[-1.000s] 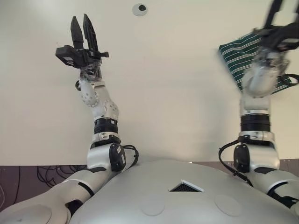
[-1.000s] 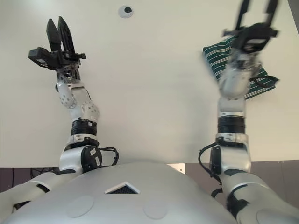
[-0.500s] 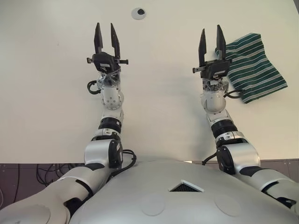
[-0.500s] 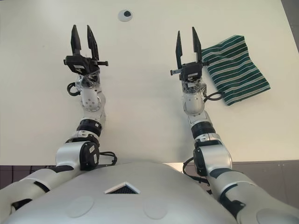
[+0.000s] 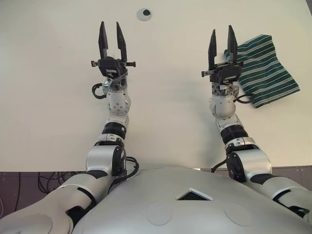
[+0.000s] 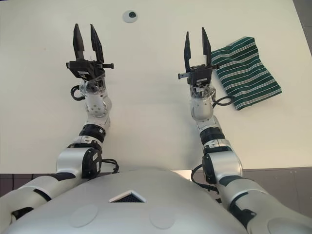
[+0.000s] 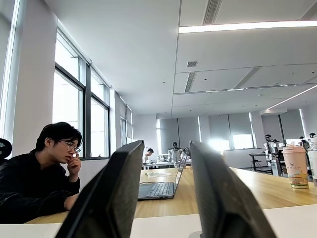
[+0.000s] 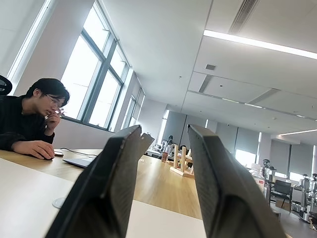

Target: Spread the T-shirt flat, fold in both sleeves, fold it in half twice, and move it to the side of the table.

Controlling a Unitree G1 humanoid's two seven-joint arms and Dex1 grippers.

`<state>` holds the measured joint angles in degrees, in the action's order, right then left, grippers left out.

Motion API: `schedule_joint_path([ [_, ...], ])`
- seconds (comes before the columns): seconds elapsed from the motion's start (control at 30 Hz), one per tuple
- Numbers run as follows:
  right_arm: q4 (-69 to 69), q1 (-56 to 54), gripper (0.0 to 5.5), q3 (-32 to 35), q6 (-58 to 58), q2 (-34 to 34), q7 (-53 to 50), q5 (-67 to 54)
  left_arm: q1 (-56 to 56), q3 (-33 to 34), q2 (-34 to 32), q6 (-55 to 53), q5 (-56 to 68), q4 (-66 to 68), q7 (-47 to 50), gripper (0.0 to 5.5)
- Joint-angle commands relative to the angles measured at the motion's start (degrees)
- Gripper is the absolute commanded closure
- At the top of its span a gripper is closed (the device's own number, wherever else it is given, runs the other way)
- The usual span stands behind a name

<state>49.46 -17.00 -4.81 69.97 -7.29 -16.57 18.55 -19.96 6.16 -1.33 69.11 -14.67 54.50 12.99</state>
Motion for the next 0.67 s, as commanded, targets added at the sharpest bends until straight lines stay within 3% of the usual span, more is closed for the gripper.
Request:
schedule_joint_path([
  [0.03, 2.35, 4.91, 3.8, -0.41, 0.6, 0.1, 0.15, 1.08, 4.84, -0.52, -2.64, 0.47, -1.65, 2.15, 1.37, 3.85],
  [0.67, 4.62, 2.8, 3.8, -0.21, 0.3, -0.66, 0.18, 1.7, 2.22, -4.59, -3.62, -1.41, -5.42, 4.4, 8.57, 3.85],
])
